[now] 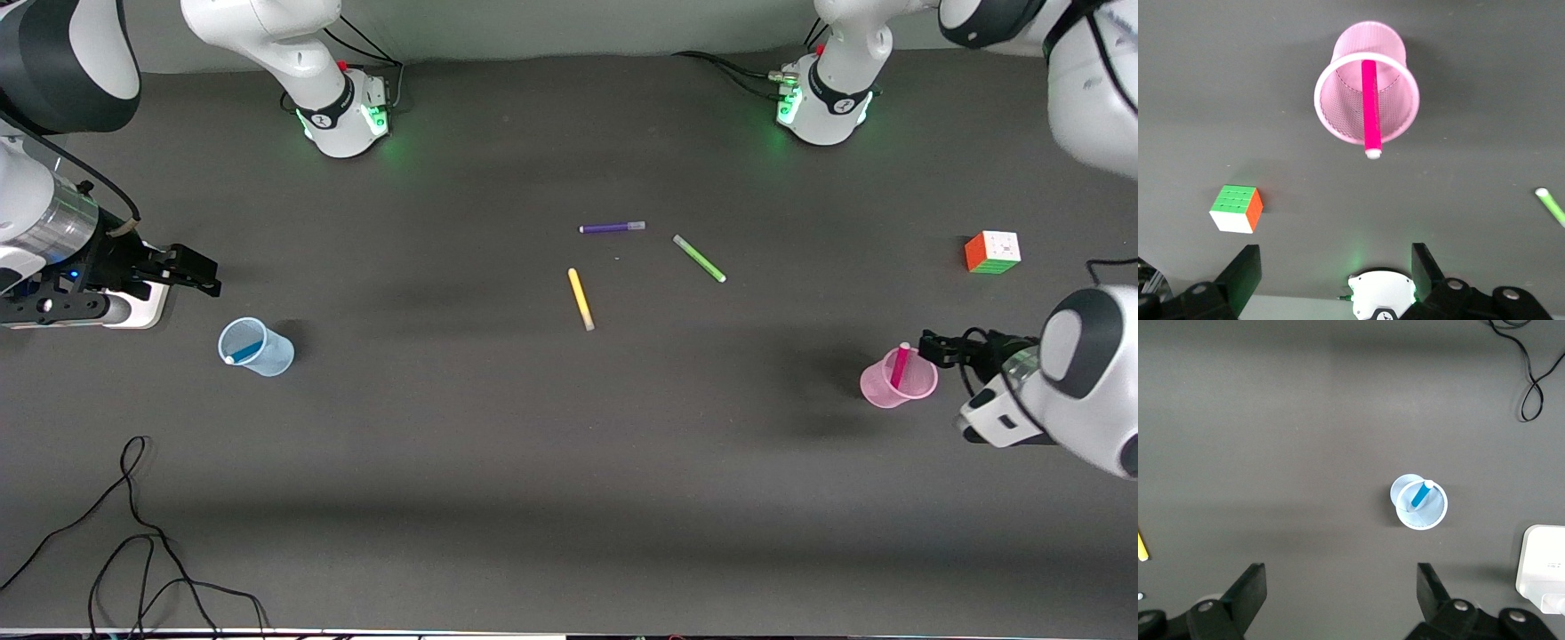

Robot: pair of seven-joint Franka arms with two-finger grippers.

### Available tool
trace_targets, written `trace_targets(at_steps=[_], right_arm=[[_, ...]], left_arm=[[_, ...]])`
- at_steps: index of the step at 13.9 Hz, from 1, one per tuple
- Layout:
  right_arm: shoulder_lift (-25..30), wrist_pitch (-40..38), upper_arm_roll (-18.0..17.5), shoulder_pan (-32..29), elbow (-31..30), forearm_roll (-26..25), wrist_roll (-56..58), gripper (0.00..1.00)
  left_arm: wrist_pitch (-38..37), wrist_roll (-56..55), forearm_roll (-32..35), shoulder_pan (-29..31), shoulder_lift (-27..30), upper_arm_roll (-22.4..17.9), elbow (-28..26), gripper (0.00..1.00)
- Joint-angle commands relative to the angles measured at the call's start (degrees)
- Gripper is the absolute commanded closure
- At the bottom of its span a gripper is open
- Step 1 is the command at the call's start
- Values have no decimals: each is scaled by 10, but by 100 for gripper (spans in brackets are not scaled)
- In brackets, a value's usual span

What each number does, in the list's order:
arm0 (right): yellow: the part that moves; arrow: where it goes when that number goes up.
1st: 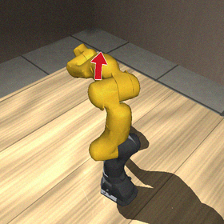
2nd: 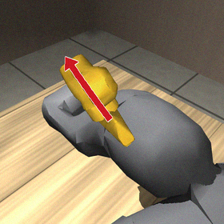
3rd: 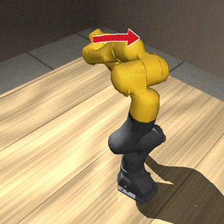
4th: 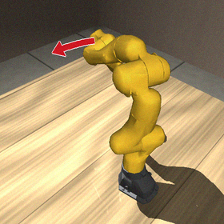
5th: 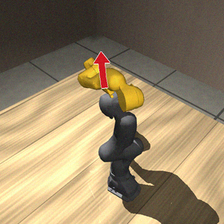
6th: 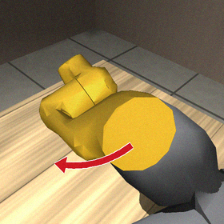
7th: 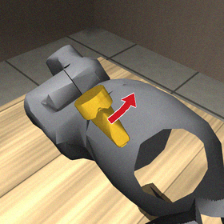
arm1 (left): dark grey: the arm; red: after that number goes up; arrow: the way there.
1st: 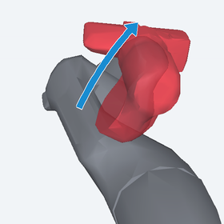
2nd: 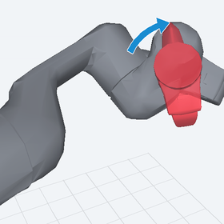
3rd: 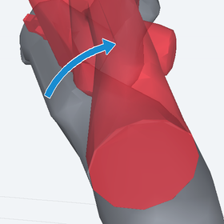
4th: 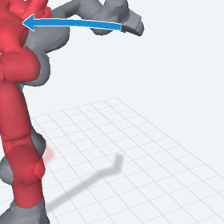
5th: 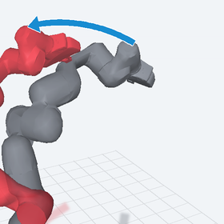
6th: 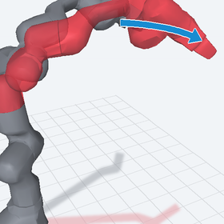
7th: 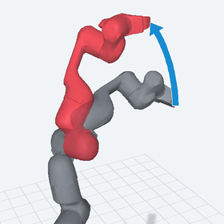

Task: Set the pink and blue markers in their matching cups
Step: 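Open the left gripper to release the pink marker into the cup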

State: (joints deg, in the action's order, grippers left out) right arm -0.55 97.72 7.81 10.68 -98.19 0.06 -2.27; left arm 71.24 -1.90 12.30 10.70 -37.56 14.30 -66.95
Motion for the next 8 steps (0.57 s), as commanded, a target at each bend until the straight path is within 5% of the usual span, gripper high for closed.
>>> trace_targets(at_steps=[1,4,8], right_arm=[[9,1,-3,0,7,8,-9,0],[19,7,-4,1,0,42,-39,0],[22,0,-17,3,-1,23,-38,0]], left_arm=[[20,-1,-25,0,84,2,-42,0],[79,1,-60,18,175,1,-117,0],[153,43,-106,61,284,0,-225,0]])
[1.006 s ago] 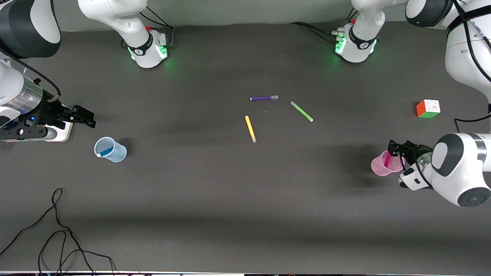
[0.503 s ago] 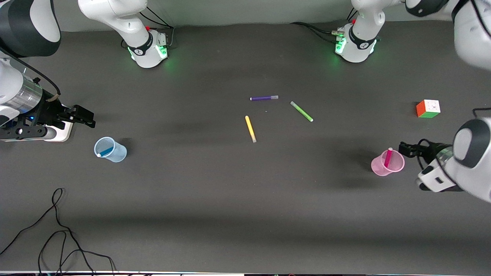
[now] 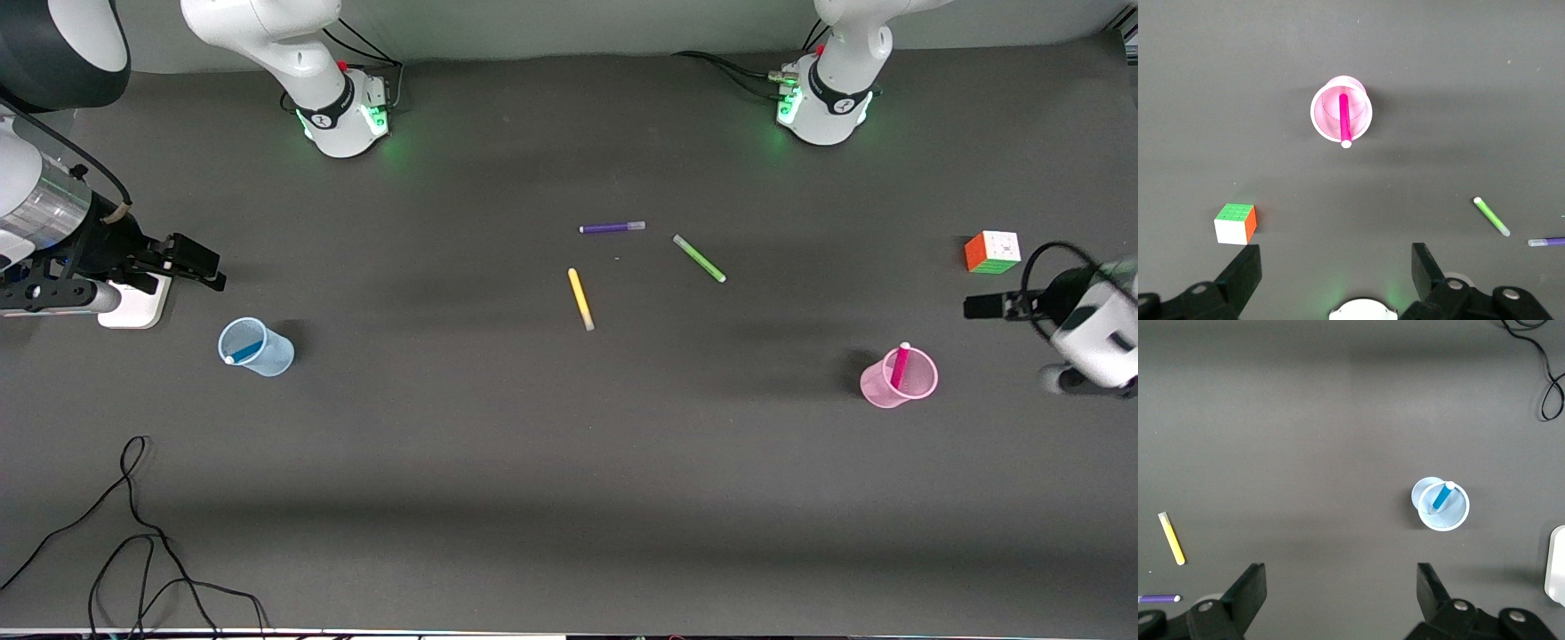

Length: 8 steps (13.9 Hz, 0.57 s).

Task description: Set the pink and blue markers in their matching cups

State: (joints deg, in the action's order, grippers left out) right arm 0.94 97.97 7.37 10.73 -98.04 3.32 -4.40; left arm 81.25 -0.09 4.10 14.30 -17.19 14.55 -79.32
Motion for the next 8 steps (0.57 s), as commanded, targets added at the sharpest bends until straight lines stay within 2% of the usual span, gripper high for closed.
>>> trace_targets(at_steps=[1,2,3,5,6,8], right_arm=[[6,-2,-28,2,0,-45,-21,0],[6,-2,-30,2,1,-56,-24,0],[6,-3,-29,1,1,-55,-25,0],[6,-3,-28,-1,3,-53,-27,0],[6,-3,-26,-1,3,-50,-27,0],[6,-3,-24,-2,2,-34,-27,0]], left_arm=[[85,25,-37,24,113,-7,-140,0],[109,24,-42,14,143,-15,-179,0],[108,24,-42,-22,156,-37,-188,0],[95,17,-43,-120,168,-119,-185,0],[88,14,-43,-148,174,-139,-180,0],[76,13,-43,-155,175,-138,-163,0]])
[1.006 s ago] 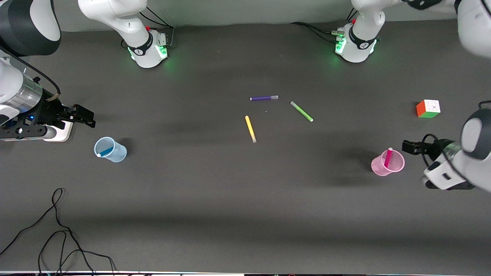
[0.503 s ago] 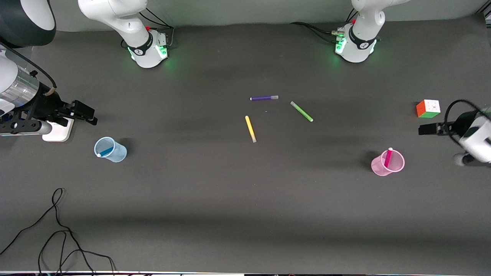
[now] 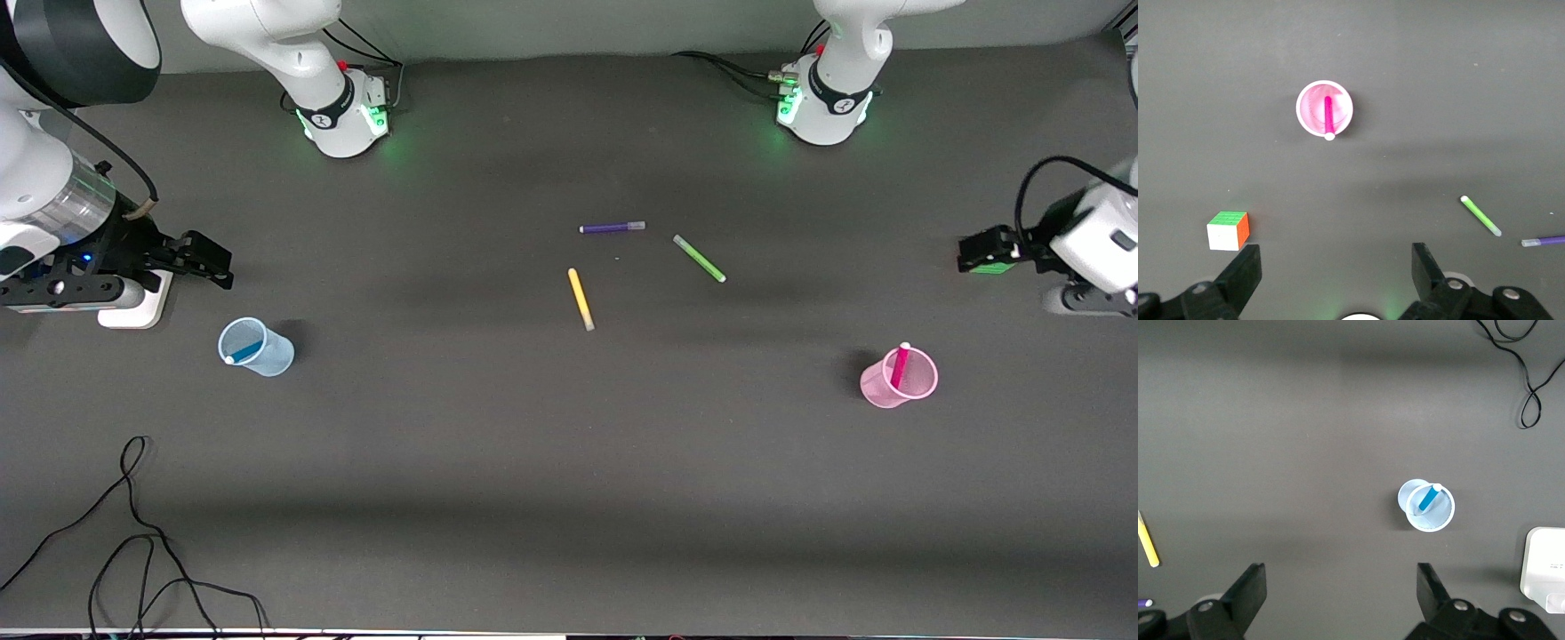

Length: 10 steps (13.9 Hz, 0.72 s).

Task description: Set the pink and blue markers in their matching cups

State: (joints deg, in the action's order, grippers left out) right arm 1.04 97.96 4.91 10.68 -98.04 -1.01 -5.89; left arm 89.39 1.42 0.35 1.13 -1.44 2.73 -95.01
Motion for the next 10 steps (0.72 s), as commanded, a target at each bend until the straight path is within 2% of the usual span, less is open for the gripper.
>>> trace_targets(at_steps=[1,10], right_arm=[[5,-3,3,-2,2,20,-12,0],[5,-15,12,-2,4,22,-5,0]], left_arm=[[-10,-2,-5,-24,18,-19,-2,0],[-10,-2,-6,-24,15,-17,-5,0]])
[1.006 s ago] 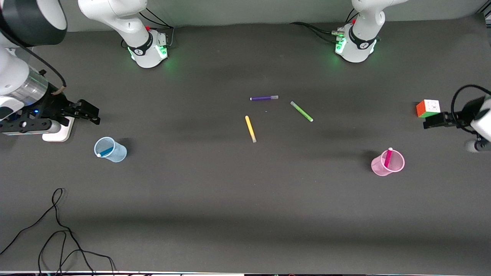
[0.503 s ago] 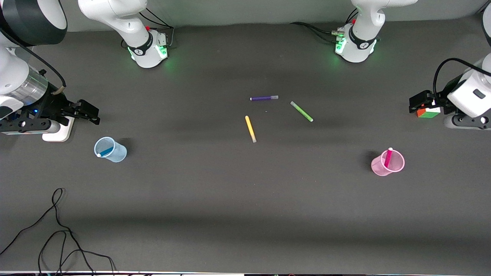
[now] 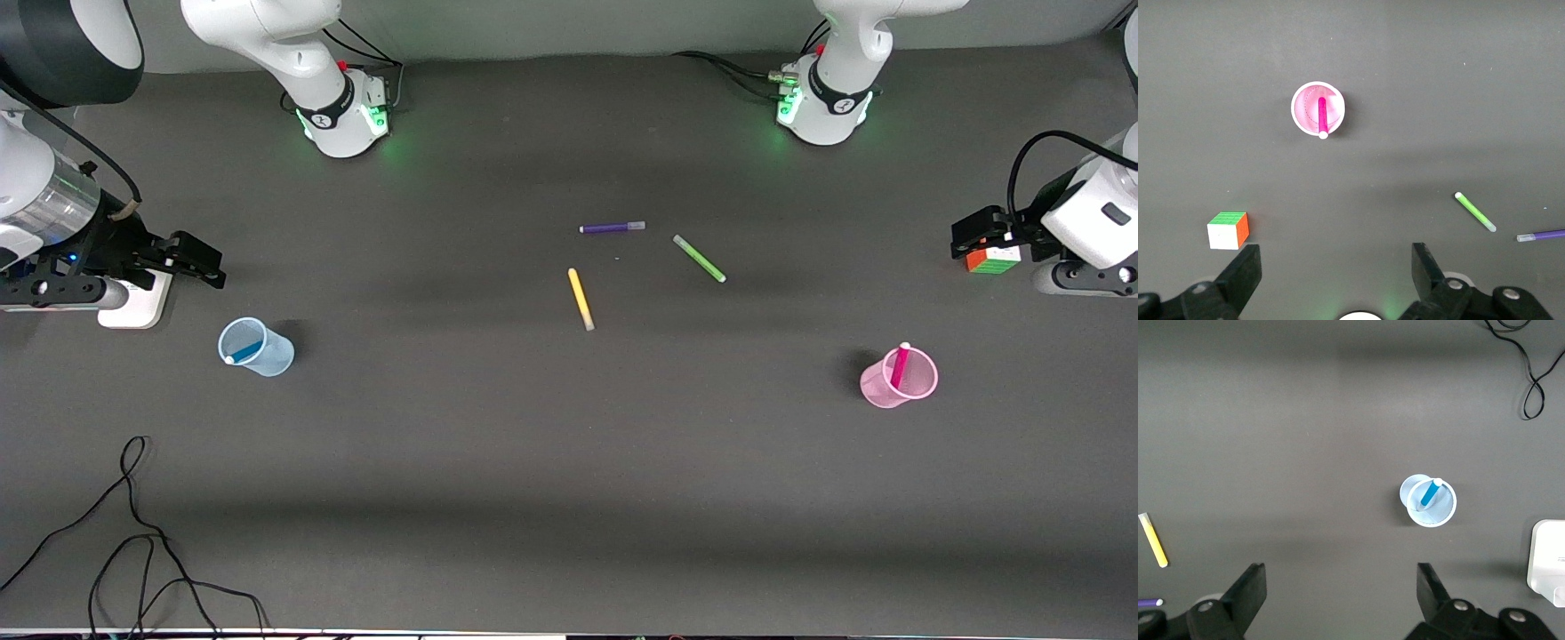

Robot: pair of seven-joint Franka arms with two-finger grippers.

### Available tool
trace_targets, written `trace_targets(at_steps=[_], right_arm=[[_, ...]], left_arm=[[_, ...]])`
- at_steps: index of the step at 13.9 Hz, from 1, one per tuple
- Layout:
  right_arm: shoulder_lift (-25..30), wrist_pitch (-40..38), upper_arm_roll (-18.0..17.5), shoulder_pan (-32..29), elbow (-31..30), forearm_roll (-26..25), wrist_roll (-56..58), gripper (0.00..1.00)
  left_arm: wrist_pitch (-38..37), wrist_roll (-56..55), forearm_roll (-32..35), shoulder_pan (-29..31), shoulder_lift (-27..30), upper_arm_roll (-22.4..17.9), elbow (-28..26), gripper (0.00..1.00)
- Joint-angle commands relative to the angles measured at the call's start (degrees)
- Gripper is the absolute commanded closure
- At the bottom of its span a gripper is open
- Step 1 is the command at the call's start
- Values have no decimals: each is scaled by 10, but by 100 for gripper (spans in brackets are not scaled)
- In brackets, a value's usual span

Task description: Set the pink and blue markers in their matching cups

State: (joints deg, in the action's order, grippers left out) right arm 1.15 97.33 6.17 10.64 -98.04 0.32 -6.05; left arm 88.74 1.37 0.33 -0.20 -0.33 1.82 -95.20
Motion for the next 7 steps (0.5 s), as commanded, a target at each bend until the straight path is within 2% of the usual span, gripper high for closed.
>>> trace_targets(at_steps=[1,7], right_arm=[[3,-10,0,-2,4,9,-3,0],[3,-10,0,-2,3,9,-1,0]], left_arm=[[-5,-1,-6,-11,4,-8,-4,0],[-7,2,-6,-10,1,-8,-3,0]])
